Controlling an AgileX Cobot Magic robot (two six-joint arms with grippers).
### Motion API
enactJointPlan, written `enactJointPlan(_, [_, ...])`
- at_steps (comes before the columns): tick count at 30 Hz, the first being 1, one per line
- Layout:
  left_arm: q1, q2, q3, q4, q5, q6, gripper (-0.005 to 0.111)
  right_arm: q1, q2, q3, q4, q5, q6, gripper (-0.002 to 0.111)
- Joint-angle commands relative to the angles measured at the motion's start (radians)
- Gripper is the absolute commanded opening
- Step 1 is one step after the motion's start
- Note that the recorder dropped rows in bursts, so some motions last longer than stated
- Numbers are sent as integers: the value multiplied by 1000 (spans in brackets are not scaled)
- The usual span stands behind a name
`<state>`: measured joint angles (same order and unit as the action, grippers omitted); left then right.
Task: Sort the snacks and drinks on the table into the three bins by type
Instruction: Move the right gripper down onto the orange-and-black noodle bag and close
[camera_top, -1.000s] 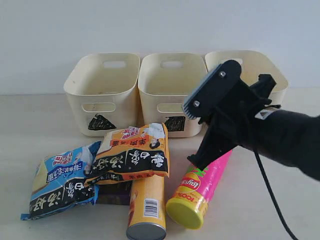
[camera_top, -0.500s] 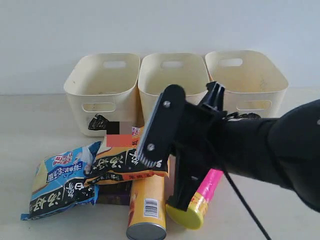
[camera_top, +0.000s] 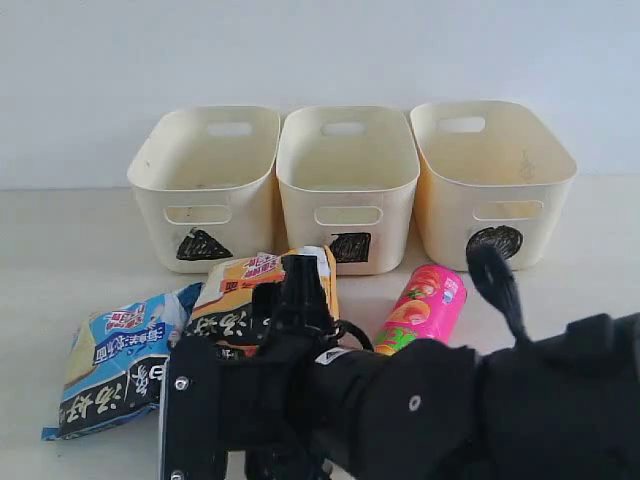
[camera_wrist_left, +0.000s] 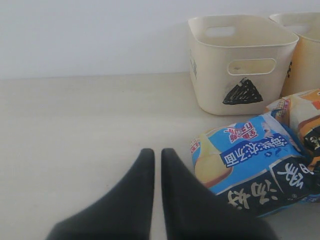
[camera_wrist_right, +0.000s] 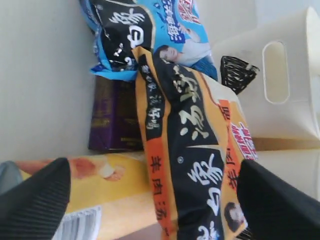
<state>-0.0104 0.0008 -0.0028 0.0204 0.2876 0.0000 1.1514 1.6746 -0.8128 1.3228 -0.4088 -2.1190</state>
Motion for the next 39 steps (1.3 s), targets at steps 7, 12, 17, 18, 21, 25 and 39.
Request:
enactJointPlan(7, [0,-1,3,0,-2,-7,4,6,157,-141,-19,-133,-9,85])
enactJointPlan(12, [0,-1,3,0,-2,-7,4,6,236,-181,-60,-163,-9,85])
enactJointPlan(17, [0,-1,3,0,-2,-7,4,-25,282,-199,-90,-177,-9,85])
enactJointPlan(18, [0,-1,3,0,-2,-7,4,-35,288,-206,-85,-177,-7,85])
enactJointPlan(21, [0,-1,3,0,-2,-7,4,-54,295,-230,-85,-164,-7,85])
enactJointPlan(25, [0,-1,3,0,-2,-7,4,-58,305,-256,-82,-149,-7,85])
enactJointPlan(39, [0,-1,3,0,-2,-7,4,-65,370,-268,-154,-220,-7,71])
